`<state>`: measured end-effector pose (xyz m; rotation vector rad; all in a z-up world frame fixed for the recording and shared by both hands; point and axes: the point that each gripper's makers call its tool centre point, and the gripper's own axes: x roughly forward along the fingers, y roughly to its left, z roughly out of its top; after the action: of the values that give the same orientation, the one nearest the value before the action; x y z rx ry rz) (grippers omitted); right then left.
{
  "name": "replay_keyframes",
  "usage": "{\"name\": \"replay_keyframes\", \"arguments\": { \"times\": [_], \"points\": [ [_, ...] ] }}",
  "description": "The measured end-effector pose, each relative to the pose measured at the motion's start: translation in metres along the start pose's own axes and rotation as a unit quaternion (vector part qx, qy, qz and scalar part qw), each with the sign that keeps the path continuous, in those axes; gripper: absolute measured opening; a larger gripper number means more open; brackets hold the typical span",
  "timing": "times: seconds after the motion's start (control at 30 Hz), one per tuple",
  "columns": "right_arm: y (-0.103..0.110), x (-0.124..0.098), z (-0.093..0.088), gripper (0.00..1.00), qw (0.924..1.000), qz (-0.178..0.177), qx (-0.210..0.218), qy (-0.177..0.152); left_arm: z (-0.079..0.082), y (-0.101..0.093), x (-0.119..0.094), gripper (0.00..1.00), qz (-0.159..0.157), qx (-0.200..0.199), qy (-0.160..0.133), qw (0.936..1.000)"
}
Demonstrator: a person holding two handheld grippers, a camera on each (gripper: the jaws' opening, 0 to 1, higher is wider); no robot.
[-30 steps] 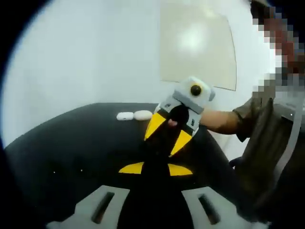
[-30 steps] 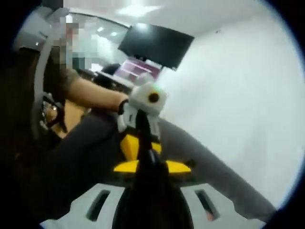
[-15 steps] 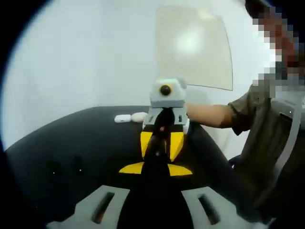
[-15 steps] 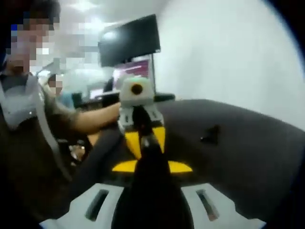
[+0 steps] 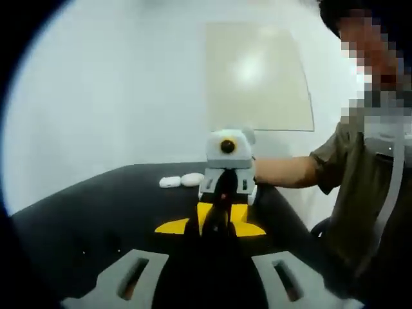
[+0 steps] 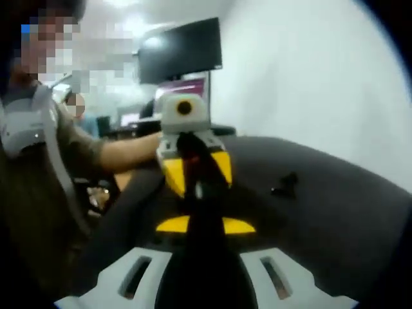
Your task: Pick up three earphones and place each one into its charging case using tactile feedback, ensure that each earphone is properly inserted and securely positioned inside the case.
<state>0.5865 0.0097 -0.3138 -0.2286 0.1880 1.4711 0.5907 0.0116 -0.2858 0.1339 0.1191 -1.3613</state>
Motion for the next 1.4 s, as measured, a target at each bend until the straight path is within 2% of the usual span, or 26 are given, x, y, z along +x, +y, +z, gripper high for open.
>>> {"name": "replay_keyframes", "arguments": {
  "times": [0.1, 0.13, 0.2, 0.53, 0.67, 0.87, 0.9, 0.93, 0.97, 1.0, 1.03, 1.27, 1.3, 1.33, 1.37, 1.4],
  "points": [
    [-0.001, 0.000, 0.000, 0.18, 1.0000, -0.001, -0.004, 0.000, -0.006, -0.003, 0.003, 0.21, -0.006, -0.002, 0.023, 0.9997],
    [-0.001, 0.000, 0.000, 0.18, 1.0000, -0.001, -0.007, 0.000, -0.007, -0.003, 0.004, 0.17, -0.005, 0.000, 0.027, 0.9996],
    [-0.001, 0.000, -0.001, 0.18, 0.9999, -0.004, -0.012, 0.001, -0.007, -0.004, 0.005, 0.15, -0.008, -0.008, 0.028, 0.9995],
    [0.002, 0.001, 0.000, 0.18, 0.9976, -0.014, -0.067, 0.004, -0.006, -0.003, 0.003, 0.15, -0.023, -0.060, 0.022, 0.9977],
    [0.000, 0.000, -0.001, 0.18, 0.9971, -0.016, -0.074, 0.006, -0.006, -0.003, 0.003, 0.16, -0.023, -0.062, 0.021, 0.9976],
    [0.001, 0.000, -0.001, 0.17, 0.9969, -0.015, -0.077, 0.005, -0.006, 0.002, 0.001, 0.22, -0.008, -0.056, 0.024, 0.9981],
    [0.000, 0.000, -0.001, 0.17, 0.9970, -0.014, -0.076, 0.005, -0.004, 0.003, 0.001, 0.21, -0.007, -0.056, 0.022, 0.9981],
    [0.000, -0.001, -0.001, 0.17, 0.9970, -0.014, -0.077, 0.006, 0.003, 0.004, 0.001, 0.20, -0.004, -0.062, 0.003, 0.9981],
    [0.005, 0.000, -0.001, 0.17, 0.9962, 0.001, -0.087, 0.004, 0.010, 0.012, -0.001, 0.14, 0.016, -0.062, -0.013, 0.9979],
    [0.011, 0.001, -0.004, 0.17, 0.9970, 0.010, -0.076, 0.008, 0.010, 0.026, -0.002, 0.11, 0.044, -0.050, -0.016, 0.9976],
    [0.007, 0.003, -0.005, 0.17, 0.9963, 0.000, -0.085, 0.011, 0.006, 0.023, 0.000, 0.15, 0.030, -0.057, -0.004, 0.9979],
    [-0.001, 0.008, -0.009, 0.17, 0.9977, -0.008, -0.067, 0.006, 0.003, 0.045, -0.011, 0.25, 0.071, -0.031, 0.021, 0.9968],
    [-0.002, 0.008, -0.010, 0.17, 0.9979, -0.009, -0.063, 0.011, 0.007, 0.056, -0.016, 0.20, 0.099, -0.023, 0.013, 0.9947],
    [-0.001, 0.008, -0.010, 0.17, 0.9979, -0.006, -0.064, 0.007, 0.018, 0.069, -0.025, 0.09, 0.138, -0.025, -0.012, 0.9901],
    [0.001, 0.008, -0.009, 0.17, 0.9977, -0.005, -0.068, 0.008, 0.029, 0.080, -0.033, 0.02, 0.159, -0.041, -0.042, 0.9855],
    [0.000, 0.009, -0.009, 0.17, 0.9976, -0.005, -0.068, 0.007, 0.043, 0.085, -0.042, 0.03, 0.170, -0.059, -0.078, 0.9805]
  ]
}}
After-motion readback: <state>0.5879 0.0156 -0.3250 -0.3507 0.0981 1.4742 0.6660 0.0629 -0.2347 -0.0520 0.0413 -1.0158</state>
